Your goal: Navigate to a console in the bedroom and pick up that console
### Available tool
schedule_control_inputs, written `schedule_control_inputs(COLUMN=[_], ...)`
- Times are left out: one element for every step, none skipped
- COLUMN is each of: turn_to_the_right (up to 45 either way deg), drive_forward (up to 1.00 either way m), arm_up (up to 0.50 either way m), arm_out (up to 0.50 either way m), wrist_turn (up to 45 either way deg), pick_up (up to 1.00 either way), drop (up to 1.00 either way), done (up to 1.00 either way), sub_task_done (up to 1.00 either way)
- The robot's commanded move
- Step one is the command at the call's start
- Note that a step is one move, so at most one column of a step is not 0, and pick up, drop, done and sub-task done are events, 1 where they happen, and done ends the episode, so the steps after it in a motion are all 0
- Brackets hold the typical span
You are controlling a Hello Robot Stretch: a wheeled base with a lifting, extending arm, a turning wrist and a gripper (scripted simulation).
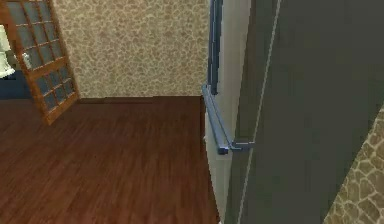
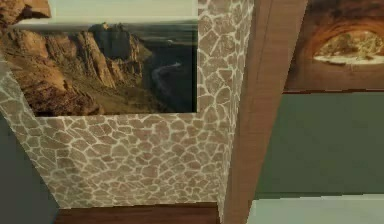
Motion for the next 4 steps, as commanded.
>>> schedule_control_inputs(turn_to_the_right=[-27.0, 0.0, -27.0, 0.0], drive_forward=[0.00, 0.45, 0.00, 1.00], arm_up=[0.00, 0.00, 0.00, 0.00], arm_out=[0.00, 0.00, 0.00, 0.00], wrist_turn=[0.0, 0.0, 0.0, 0.0], pick_up=[0.00, 0.00, 0.00, 0.00], drop=[0.00, 0.00, 0.00, 0.00], done=[0.00, 0.00, 0.00, 0.00], sub_task_done=[0.00, 0.00, 0.00, 0.00])
